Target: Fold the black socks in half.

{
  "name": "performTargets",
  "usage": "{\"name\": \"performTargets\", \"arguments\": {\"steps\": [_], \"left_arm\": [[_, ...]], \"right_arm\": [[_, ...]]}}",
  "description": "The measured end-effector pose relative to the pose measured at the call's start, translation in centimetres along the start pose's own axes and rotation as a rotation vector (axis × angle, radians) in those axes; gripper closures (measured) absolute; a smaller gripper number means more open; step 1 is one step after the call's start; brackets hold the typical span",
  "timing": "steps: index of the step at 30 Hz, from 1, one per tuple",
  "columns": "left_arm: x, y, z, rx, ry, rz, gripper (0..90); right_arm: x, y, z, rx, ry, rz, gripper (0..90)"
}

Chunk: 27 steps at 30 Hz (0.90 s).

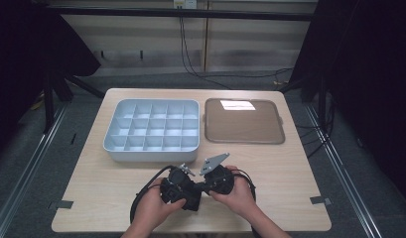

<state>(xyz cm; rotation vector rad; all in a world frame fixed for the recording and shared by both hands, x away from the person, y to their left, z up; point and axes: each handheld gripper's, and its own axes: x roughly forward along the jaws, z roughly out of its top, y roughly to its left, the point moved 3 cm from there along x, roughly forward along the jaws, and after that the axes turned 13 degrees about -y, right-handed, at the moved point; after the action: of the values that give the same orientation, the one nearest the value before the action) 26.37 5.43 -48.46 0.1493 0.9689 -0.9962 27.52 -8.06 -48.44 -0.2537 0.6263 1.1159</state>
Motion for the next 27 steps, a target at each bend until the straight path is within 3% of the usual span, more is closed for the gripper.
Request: {"name": "performTargets", "arguments": {"steps": [5, 11, 14, 16, 23, 27], "left_arm": [[-0.2, -0.2, 0.0, 0.032, 0.010, -0.025, 60.9], [-0.5, -0.2, 0.2, 0.025, 0.009, -0.045, 56.4], [-0.6, -0.2, 0.2, 0.032, 0.015, -0.045, 56.2], [-0.6, -0.1, 0.1, 0.030, 0.020, -0.041, 57.8], [-0.6, 0.0, 0.1, 0.028, 0.016, -0.043, 59.2], [-0.5, 0.0, 0.1, 0.022, 0.010, -0.042, 59.6]], "right_arm": [[0.5, -0.4, -0.9, 0.018, 0.029, 0.004, 90.0], [1.0, -0.6, -1.9, -0.009, 0.079, -0.018, 90.0], [1.3, -0.8, -2.6, 0.020, 0.059, -0.013, 90.0], [1.2, -0.8, -2.6, 0.010, 0.062, -0.026, 90.0], [-0.5, -0.8, -0.8, 0.002, 0.013, -0.035, 90.0], [-0.7, -0.3, 1.0, -0.025, -0.024, 0.001, 90.0]]}}
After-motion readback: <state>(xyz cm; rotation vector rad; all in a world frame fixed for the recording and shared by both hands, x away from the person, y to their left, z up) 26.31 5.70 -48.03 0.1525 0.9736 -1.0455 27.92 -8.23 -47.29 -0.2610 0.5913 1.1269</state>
